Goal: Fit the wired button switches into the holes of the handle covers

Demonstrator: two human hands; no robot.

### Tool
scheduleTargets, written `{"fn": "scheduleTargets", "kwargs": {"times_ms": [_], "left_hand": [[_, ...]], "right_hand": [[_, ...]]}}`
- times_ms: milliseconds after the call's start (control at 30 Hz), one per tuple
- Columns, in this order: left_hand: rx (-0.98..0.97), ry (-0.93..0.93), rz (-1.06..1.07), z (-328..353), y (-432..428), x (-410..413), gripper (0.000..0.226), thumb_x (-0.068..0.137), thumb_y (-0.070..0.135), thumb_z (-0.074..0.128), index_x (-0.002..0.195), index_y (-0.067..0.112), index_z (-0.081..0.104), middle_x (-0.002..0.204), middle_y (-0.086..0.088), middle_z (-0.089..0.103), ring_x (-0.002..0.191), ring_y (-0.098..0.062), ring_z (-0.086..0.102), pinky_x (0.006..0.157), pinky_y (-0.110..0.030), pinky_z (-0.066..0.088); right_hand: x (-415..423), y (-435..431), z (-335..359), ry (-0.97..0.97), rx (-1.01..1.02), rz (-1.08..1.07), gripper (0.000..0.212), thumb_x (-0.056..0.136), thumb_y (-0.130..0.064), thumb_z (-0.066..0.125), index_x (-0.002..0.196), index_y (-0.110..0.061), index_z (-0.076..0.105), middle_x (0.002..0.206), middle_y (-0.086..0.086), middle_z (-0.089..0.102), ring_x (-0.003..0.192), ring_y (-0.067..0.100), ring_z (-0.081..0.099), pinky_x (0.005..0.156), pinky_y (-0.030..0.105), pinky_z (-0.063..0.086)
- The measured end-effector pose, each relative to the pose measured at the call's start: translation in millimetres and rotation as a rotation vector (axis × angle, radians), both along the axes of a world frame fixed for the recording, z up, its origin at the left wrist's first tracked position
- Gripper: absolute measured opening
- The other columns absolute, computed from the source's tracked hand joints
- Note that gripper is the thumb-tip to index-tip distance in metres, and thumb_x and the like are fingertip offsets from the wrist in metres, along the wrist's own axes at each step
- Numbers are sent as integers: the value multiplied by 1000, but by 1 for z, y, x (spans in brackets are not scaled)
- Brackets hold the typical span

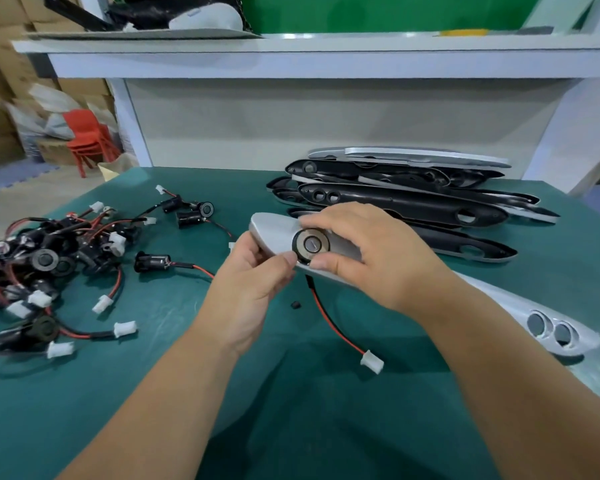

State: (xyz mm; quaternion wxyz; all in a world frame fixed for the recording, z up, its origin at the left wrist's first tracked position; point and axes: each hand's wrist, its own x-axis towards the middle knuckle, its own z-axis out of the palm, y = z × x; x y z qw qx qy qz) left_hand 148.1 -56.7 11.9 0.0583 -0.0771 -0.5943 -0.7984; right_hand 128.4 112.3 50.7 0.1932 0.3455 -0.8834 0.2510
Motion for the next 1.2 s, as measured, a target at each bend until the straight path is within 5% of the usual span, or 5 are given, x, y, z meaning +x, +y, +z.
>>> {"fn": "scheduleTargets", "kwargs": {"times_ms": [300, 533, 733, 900, 1200], "left_hand": [[49, 7, -55, 0, 1, 3, 37, 71, 18, 68, 106, 12, 57, 100, -4, 73, 91, -15, 67, 75, -25, 56], [6, -39, -21, -3, -1, 0, 34, 64, 21, 69, 97, 16, 62, 92, 0, 73, 83, -12, 67, 80, -26, 55], [-169, -107, -28, -5, -2, 2, 48, 61, 31, 72, 105, 14, 64, 106, -7, 71, 91, -20, 56, 83, -35, 42], [-213, -77, -58, -6, 0, 4, 44, 63, 27, 70, 104, 14, 64, 97, 2, 75, 83, -8, 66, 70, -17, 49], [-373, -19, -14, -8, -1, 3, 36, 80, 15, 73, 113, 10, 60, 107, 0, 73, 103, -17, 66, 93, -36, 50]], "right_hand": [[17, -21, -24, 285, -154, -201, 60, 69, -60, 62, 85, -2, 63, 91, 8, 62, 84, 29, 58, 73, 43, 48], [18, 9, -14, -282, -62, -357, 64, 62, -77, 46, 109, -35, 55, 97, -19, 57, 91, 7, 50, 78, 27, 38], [17, 4, -20, -249, 115, -477, 72, 50, -90, 35, 91, -32, 50, 82, -15, 47, 87, 13, 47, 80, 34, 36], [16, 7, -20, -243, 124, -477, 67, 53, -87, 36, 86, -30, 51, 80, -13, 49, 86, 14, 47, 79, 36, 36], [18, 11, -21, -288, 63, -470, 63, 59, -82, 41, 91, -30, 55, 84, -14, 54, 88, 12, 50, 86, 37, 37]]}}
